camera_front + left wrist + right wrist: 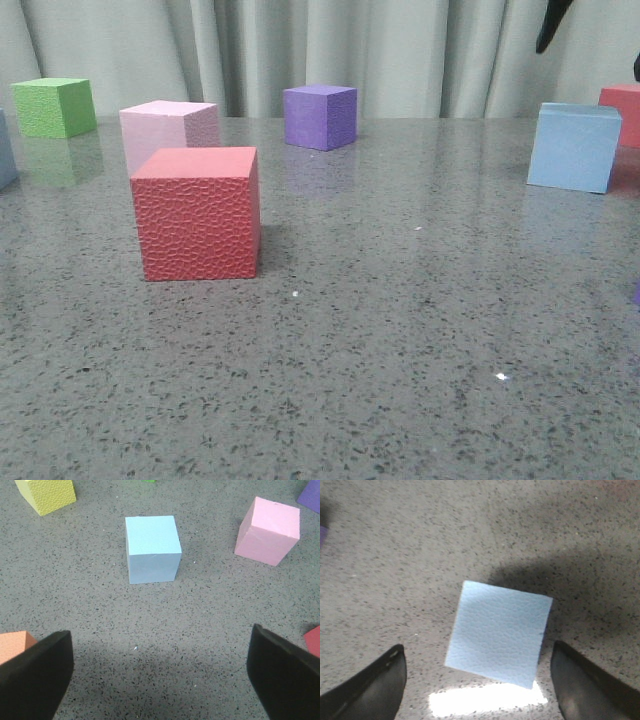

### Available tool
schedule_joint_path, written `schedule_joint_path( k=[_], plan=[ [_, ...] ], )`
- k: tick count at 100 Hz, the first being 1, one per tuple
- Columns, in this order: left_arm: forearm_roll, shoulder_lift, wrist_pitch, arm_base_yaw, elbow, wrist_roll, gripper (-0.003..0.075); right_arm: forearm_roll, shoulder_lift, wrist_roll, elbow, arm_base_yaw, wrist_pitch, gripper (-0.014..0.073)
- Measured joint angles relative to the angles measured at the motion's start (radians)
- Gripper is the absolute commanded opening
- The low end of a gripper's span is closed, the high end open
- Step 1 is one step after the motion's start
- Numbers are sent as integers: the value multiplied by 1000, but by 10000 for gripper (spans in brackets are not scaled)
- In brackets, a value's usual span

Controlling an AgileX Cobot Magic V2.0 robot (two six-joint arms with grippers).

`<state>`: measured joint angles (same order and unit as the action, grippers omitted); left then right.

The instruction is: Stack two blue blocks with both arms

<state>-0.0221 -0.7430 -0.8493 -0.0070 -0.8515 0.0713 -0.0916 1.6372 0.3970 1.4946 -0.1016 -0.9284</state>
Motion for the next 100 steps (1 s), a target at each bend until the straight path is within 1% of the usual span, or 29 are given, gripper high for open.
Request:
schedule_joint_path(
  k=[29, 58, 100],
  plan=[
    [0, 0, 0, 0, 0, 0, 672, 55, 51, 25, 2, 0, -18, 589],
    [0, 0, 0, 0, 0, 0, 672, 56, 57, 42, 3, 0, 23, 589],
    [0, 0, 0, 0, 0, 0, 672, 57, 122, 62, 4, 0, 34, 589]
  ],
)
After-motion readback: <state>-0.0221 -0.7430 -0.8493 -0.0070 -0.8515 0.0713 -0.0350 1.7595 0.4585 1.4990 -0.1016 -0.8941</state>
